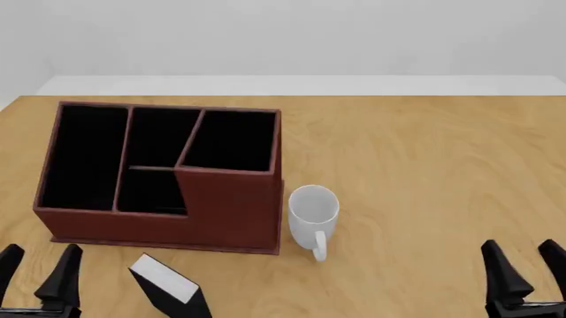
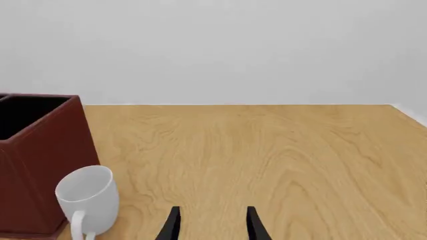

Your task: Pick up the book and place it in the front compartment of the caddy.

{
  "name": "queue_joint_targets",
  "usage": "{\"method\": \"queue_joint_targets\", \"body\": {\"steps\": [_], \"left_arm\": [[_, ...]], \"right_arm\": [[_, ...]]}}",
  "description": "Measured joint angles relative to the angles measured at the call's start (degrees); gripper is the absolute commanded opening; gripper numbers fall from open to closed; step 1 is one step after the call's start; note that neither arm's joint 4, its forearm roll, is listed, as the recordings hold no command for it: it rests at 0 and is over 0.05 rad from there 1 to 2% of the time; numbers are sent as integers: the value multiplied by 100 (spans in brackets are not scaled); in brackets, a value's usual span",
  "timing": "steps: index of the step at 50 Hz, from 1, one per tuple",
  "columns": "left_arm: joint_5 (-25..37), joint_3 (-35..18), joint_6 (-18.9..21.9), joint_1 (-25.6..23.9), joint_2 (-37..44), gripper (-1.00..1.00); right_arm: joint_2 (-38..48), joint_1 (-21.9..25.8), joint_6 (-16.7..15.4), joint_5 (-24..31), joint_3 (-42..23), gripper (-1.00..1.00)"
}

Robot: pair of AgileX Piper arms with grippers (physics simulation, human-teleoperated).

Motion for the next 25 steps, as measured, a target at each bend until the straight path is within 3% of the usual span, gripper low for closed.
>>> {"method": "queue_joint_targets", "body": {"steps": [25], "left_arm": [[-8, -17, -1, 1, 29, 100]], "right_arm": [[-12, 247, -38, -337, 61, 100]]}}
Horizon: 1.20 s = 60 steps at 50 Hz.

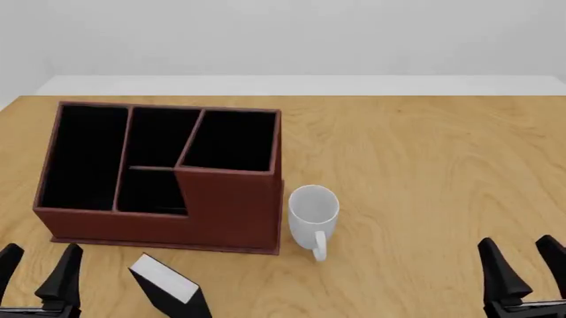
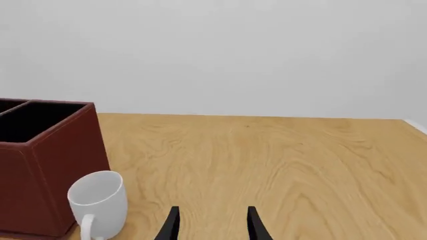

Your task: Pick up the book and place it in the front compartment of the caddy.

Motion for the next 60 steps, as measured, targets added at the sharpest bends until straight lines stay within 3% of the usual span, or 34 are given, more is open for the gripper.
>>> {"method": "queue_joint_targets", "body": {"steps": [11, 24, 60], "left_arm": [[0, -1, 0, 0, 1, 100], [-1, -1, 0, 0, 2, 100], [-1, -1, 0, 0, 2, 100]], "right_arm": [[625, 526, -32, 40, -758, 100], [1614, 1464, -34, 331, -1904, 100], [4373, 3633, 103, 1699, -4797, 100]]}}
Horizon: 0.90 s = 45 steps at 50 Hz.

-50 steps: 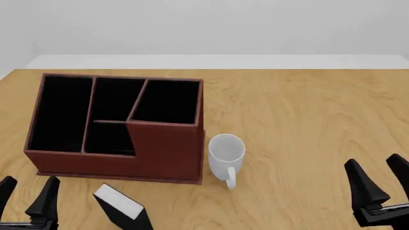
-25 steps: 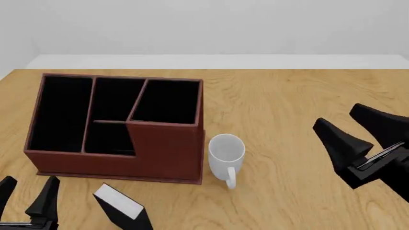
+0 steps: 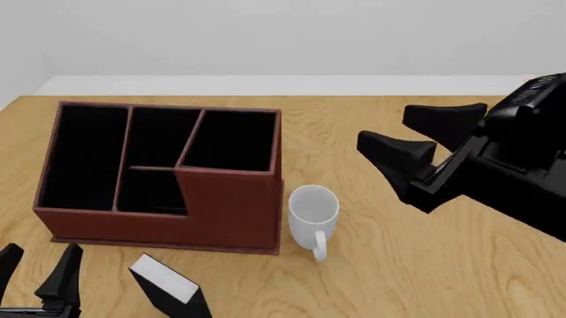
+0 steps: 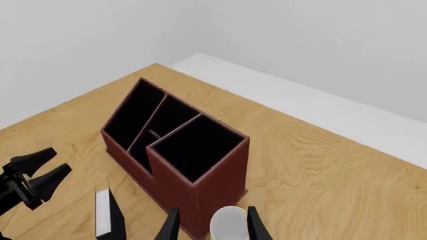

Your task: Pick up the book and place it in the front compartment of the caddy.

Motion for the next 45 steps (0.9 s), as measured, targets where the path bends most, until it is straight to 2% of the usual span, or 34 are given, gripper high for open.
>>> {"method": "queue_joint_targets", "body": {"steps": [22, 45], "left_arm": [[0, 0, 0, 0, 0, 100], [0, 0, 0, 0, 0, 100]], "right_arm": [[1425, 925, 87, 796, -1393, 100], [2856, 1731, -225, 1432, -2591, 100]]}}
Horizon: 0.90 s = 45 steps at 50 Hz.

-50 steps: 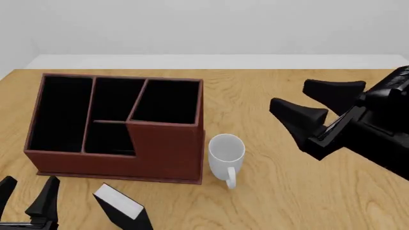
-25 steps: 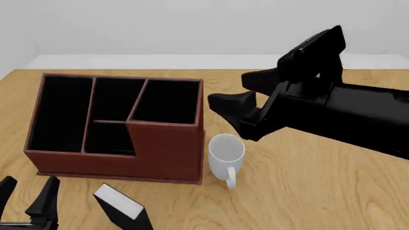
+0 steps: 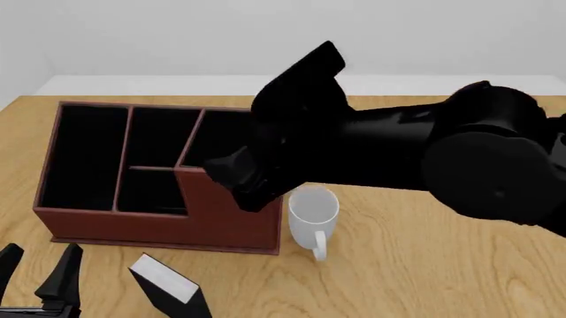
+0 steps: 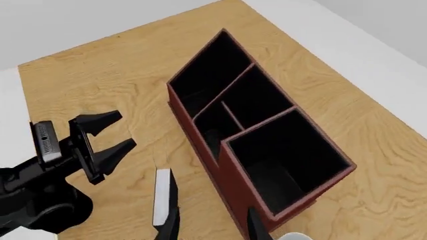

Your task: Pick up the book and place it in the front compartment of the caddy.

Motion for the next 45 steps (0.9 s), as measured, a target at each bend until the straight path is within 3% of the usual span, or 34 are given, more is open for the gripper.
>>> {"method": "queue_joint_targets", "body": {"steps": [9, 23, 45], "left_arm": [[0, 0, 0, 0, 0, 100], [0, 0, 0, 0, 0, 100], [0, 0, 0, 0, 0, 100]], "right_arm": [[528, 203, -188, 218, -494, 100], [1222, 496, -180, 508, -1090, 100], [1840, 811, -62, 572, -1259, 100]]}}
